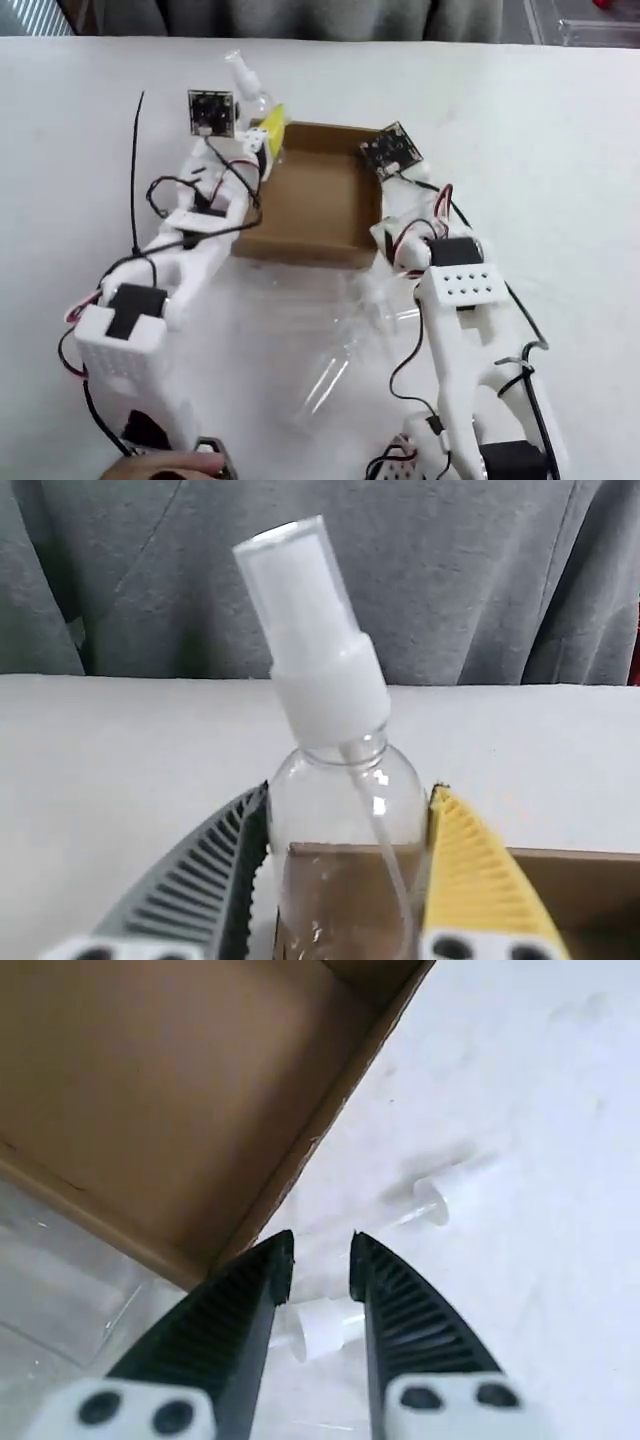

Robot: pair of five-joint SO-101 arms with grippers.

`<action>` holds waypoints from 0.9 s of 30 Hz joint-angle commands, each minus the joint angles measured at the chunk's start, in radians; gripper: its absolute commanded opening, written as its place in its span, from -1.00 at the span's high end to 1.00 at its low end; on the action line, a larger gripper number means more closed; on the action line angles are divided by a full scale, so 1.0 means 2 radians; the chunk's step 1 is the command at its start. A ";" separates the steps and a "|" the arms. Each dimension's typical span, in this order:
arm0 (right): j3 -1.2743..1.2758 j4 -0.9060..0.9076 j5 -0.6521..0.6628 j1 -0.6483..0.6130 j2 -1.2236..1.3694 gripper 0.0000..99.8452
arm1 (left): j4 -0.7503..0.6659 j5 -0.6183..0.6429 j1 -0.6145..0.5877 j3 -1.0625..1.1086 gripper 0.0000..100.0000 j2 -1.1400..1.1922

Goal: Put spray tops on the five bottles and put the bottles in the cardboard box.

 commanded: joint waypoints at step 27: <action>-0.005 -0.016 -0.003 0.006 -0.019 0.85 | -0.036 -0.051 0.007 -0.021 0.82 0.019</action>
